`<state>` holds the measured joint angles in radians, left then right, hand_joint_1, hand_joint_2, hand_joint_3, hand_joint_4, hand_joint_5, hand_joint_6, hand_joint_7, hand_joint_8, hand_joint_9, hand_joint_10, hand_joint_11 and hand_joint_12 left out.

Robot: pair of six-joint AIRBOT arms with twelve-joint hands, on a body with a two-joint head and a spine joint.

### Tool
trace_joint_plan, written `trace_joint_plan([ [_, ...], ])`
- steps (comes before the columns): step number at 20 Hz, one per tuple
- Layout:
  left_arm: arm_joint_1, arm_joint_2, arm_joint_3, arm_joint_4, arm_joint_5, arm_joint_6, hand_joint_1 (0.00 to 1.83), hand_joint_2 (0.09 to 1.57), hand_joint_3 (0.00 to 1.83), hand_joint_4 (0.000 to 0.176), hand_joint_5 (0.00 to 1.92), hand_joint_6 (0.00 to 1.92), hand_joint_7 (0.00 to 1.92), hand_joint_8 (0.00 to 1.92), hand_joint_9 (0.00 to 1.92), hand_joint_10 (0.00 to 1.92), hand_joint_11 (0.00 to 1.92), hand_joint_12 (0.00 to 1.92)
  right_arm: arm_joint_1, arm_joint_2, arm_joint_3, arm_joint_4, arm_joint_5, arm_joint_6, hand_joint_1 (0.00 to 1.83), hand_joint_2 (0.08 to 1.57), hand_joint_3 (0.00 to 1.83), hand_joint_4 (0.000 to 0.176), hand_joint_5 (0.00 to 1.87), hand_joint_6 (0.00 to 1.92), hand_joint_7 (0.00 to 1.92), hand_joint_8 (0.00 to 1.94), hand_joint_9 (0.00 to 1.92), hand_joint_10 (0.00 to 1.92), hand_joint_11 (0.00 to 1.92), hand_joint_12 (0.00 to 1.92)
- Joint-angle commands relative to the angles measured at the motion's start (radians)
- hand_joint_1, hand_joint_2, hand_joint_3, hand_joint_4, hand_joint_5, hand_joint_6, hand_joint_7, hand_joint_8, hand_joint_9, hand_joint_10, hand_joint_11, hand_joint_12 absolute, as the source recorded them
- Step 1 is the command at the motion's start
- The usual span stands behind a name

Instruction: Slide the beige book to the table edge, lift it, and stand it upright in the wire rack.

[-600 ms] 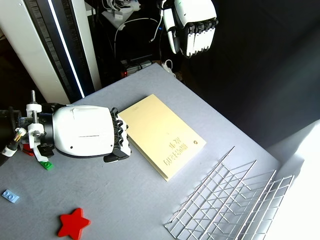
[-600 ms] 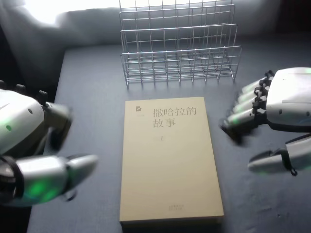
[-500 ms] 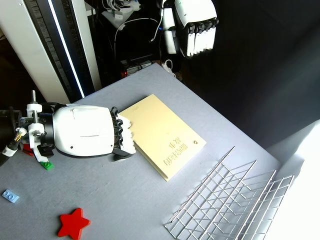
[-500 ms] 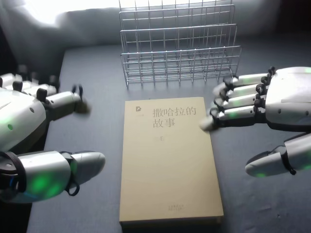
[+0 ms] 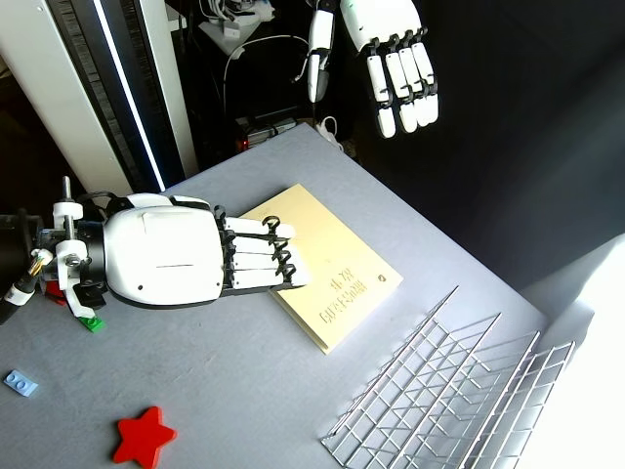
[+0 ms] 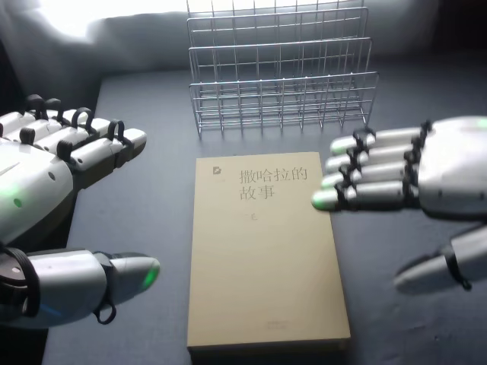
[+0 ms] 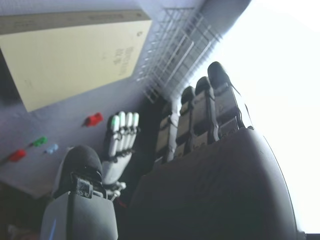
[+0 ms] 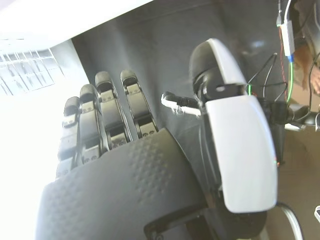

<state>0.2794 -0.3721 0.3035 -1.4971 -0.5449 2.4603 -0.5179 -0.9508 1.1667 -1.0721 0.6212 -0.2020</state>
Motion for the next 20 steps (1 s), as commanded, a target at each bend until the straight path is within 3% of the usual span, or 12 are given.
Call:
trace_joint_plan([
  [1, -0.012, 0.002, -0.005, 0.051, -0.023, 0.003, 0.20, 1.12, 0.00, 0.079, 0.04, 0.00, 0.06, 0.00, 0.02, 0.00, 0.00, 0.19, 0.004, -0.007, -0.003, 0.056, 0.033, -0.022, 0.04, 1.15, 0.00, 0.028, 0.05, 0.00, 0.11, 0.00, 0.07, 0.00, 0.01, 0.01],
  [5, -0.017, 0.000, -0.003, 0.051, -0.022, 0.003, 0.17, 1.13, 0.00, 0.068, 0.02, 0.00, 0.04, 0.00, 0.00, 0.00, 0.00, 0.14, -0.022, -0.033, 0.030, -0.009, 0.040, -0.045, 0.11, 1.15, 0.00, 0.019, 0.06, 0.01, 0.13, 0.01, 0.08, 0.01, 0.02, 0.02],
  [6, -0.016, 0.000, -0.001, 0.051, -0.022, 0.011, 0.17, 1.14, 0.00, 0.069, 0.01, 0.00, 0.03, 0.00, 0.00, 0.00, 0.00, 0.13, -0.027, -0.032, 0.037, -0.025, 0.054, -0.044, 0.13, 1.15, 0.00, 0.021, 0.09, 0.01, 0.16, 0.01, 0.10, 0.01, 0.00, 0.20],
  [8, -0.016, 0.000, 0.008, 0.049, -0.019, 0.027, 0.17, 1.14, 0.00, 0.073, 0.02, 0.00, 0.05, 0.00, 0.01, 0.00, 0.00, 0.17, -0.040, -0.022, 0.041, -0.049, 0.035, -0.044, 0.14, 1.14, 0.00, 0.025, 0.11, 0.01, 0.18, 0.00, 0.13, 0.01, 0.00, 0.32],
  [10, -0.017, 0.000, 0.016, 0.011, -0.018, 0.049, 0.18, 1.14, 0.00, 0.075, 0.02, 0.00, 0.05, 0.00, 0.02, 0.01, 0.00, 0.18, -0.060, -0.019, 0.044, -0.068, 0.034, -0.046, 0.15, 1.14, 0.00, 0.023, 0.09, 0.01, 0.17, 0.00, 0.13, 0.00, 0.00, 0.25],
  [13, -0.034, -0.003, 0.033, -0.077, -0.009, 0.128, 0.14, 1.15, 0.00, 0.073, 0.02, 0.00, 0.06, 0.00, 0.02, 0.00, 0.00, 0.23, -0.076, -0.024, 0.051, -0.090, 0.024, -0.057, 0.16, 1.14, 0.00, 0.020, 0.11, 0.00, 0.19, 0.00, 0.13, 0.00, 0.00, 0.31],
  [16, -0.066, -0.012, 0.043, -0.149, -0.101, 0.227, 0.19, 1.14, 0.00, 0.068, 0.05, 0.01, 0.07, 0.00, 0.04, 0.01, 0.00, 0.29, -0.076, -0.053, 0.069, -0.103, 0.007, -0.057, 0.17, 1.14, 0.00, 0.025, 0.11, 0.00, 0.20, 0.00, 0.14, 0.01, 0.00, 0.28],
  [17, -0.081, -0.017, 0.057, -0.178, -0.120, 0.245, 0.20, 1.14, 0.00, 0.064, 0.07, 0.01, 0.09, 0.00, 0.06, 0.01, 0.00, 0.34, -0.072, -0.063, 0.075, -0.103, -0.004, -0.057, 0.15, 1.13, 0.00, 0.023, 0.11, 0.00, 0.21, 0.00, 0.15, 0.01, 0.00, 0.35],
  [20, -0.094, -0.019, 0.092, -0.178, -0.128, 0.258, 0.18, 1.15, 0.00, 0.069, 0.04, 0.00, 0.08, 0.00, 0.08, 0.01, 0.00, 0.35, -0.062, -0.099, 0.088, -0.116, -0.036, -0.075, 0.12, 1.15, 0.00, 0.010, 0.10, 0.00, 0.20, 0.00, 0.14, 0.00, 0.00, 0.36],
])
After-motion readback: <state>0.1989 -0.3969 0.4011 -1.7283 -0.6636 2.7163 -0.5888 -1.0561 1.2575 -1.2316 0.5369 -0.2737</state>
